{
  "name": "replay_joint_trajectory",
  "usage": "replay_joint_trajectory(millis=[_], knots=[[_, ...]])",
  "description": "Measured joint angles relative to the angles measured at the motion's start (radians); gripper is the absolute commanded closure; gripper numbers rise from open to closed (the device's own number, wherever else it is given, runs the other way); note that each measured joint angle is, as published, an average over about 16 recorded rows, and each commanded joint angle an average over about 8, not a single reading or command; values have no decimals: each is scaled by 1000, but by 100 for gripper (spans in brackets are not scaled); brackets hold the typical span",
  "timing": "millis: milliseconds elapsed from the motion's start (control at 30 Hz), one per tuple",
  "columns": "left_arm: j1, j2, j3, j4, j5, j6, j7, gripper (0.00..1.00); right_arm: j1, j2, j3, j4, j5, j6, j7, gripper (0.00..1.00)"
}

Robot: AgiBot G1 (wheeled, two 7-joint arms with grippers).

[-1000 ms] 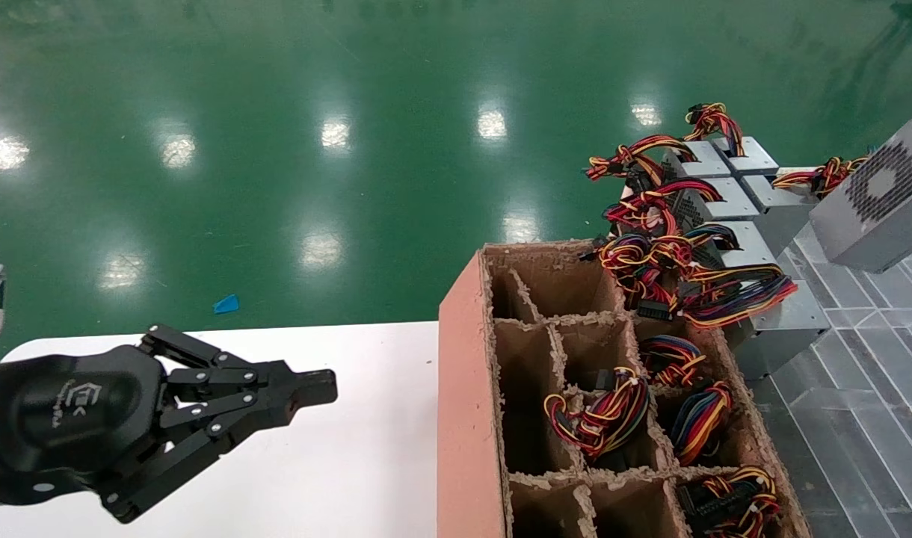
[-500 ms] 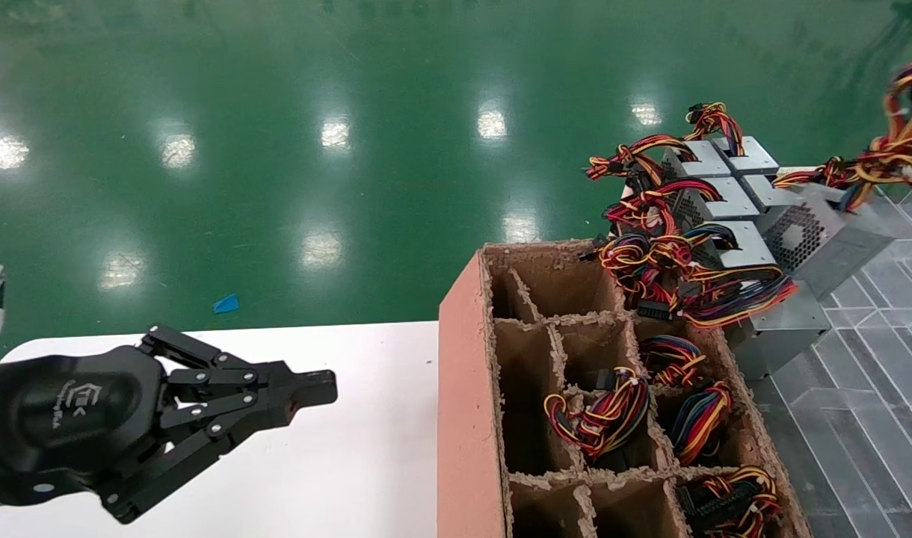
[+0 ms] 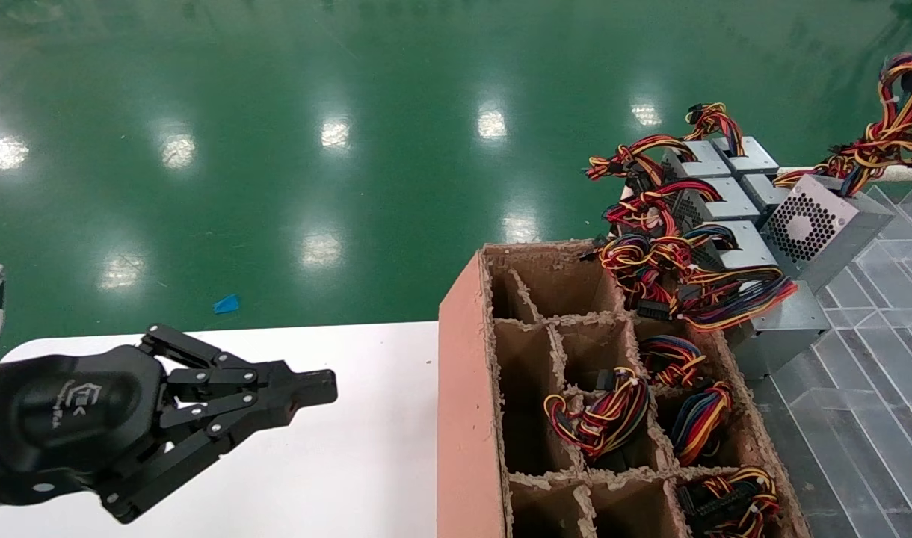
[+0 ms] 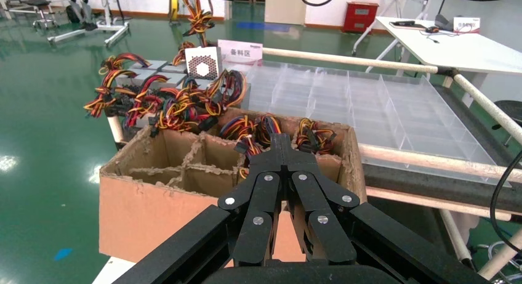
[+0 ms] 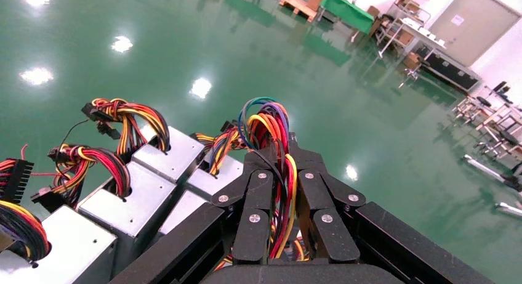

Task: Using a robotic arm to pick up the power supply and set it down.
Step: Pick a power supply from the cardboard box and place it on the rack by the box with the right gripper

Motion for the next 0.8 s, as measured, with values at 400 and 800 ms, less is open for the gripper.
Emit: replay_joint_trajectory(millis=[400, 800], knots=[[0, 0, 0, 0, 0, 0, 0, 100, -19, -48, -8, -38, -7, -8, -27, 100], [0, 0, 0, 0, 0, 0, 0, 100, -32, -82, -10, -62, -6, -16, -41, 18]])
